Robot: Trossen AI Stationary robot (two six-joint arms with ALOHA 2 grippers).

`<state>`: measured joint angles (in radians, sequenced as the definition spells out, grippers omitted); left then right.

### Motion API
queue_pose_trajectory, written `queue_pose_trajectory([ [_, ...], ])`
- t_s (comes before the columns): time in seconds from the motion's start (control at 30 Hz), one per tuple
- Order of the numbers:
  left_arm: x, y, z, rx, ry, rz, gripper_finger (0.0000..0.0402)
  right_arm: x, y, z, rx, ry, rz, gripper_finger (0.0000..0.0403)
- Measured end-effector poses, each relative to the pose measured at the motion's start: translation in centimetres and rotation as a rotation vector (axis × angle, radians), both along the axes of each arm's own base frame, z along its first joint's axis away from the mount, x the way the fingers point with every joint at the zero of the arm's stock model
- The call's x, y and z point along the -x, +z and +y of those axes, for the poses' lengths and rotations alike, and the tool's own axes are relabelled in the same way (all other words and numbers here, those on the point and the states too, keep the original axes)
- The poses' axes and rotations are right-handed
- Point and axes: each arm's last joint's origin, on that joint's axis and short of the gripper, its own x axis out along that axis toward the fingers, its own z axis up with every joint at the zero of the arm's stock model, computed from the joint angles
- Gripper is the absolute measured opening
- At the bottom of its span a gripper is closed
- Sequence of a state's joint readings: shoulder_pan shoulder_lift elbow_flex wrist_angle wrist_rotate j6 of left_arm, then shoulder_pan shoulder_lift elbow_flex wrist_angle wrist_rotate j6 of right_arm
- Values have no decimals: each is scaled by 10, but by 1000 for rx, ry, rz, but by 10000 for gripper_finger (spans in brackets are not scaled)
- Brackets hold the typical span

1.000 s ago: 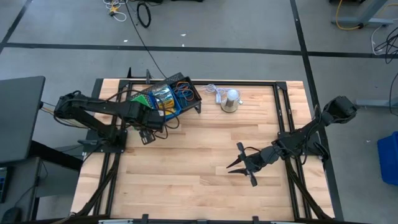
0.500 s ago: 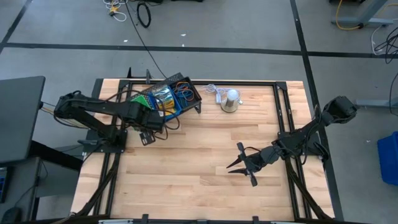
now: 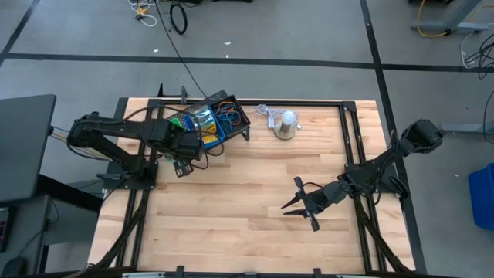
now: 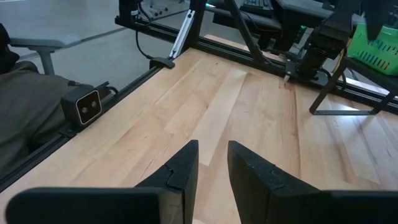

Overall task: Pick & Place Office Desk Supplies
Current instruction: Put the green bin with spiral keychain on the shelf

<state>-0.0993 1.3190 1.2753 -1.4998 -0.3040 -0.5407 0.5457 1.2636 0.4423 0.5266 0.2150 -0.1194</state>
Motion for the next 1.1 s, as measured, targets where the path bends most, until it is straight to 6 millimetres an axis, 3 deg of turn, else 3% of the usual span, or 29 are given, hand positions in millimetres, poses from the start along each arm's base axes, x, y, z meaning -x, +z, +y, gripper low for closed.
queue_pose_trajectory([
  [0.17, 6, 19, -8, -115, -10, -69, 248, 0, 0, 0, -2, -1, 1, 96],
  [0.27, 15, 28, -19, -198, -41, -147, 223, 0, 0, 0, -3, -1, 1, 96],
  [0.37, 29, 36, -35, -233, -53, -255, 168, 0, 0, 0, -3, -1, 1, 96],
  [0.53, 56, 45, -67, -205, -76, -444, 23, 0, 0, 0, -2, -1, 1, 96],
  [0.63, 69, 45, -85, -171, -70, -541, 6, 0, 0, 0, -3, -1, 1, 96],
  [0.83, 86, 14, -108, -115, -32, -539, 3, 0, 0, 0, -3, 0, 1, 96],
  [0.97, 95, -13, -111, -114, 15, -462, 3, 0, 0, 0, 4, 2, -2, 96],
  [1.1, 101, -29, -111, -90, 67, -373, 2, 0, 0, 0, 4, 1, -2, 96],
])
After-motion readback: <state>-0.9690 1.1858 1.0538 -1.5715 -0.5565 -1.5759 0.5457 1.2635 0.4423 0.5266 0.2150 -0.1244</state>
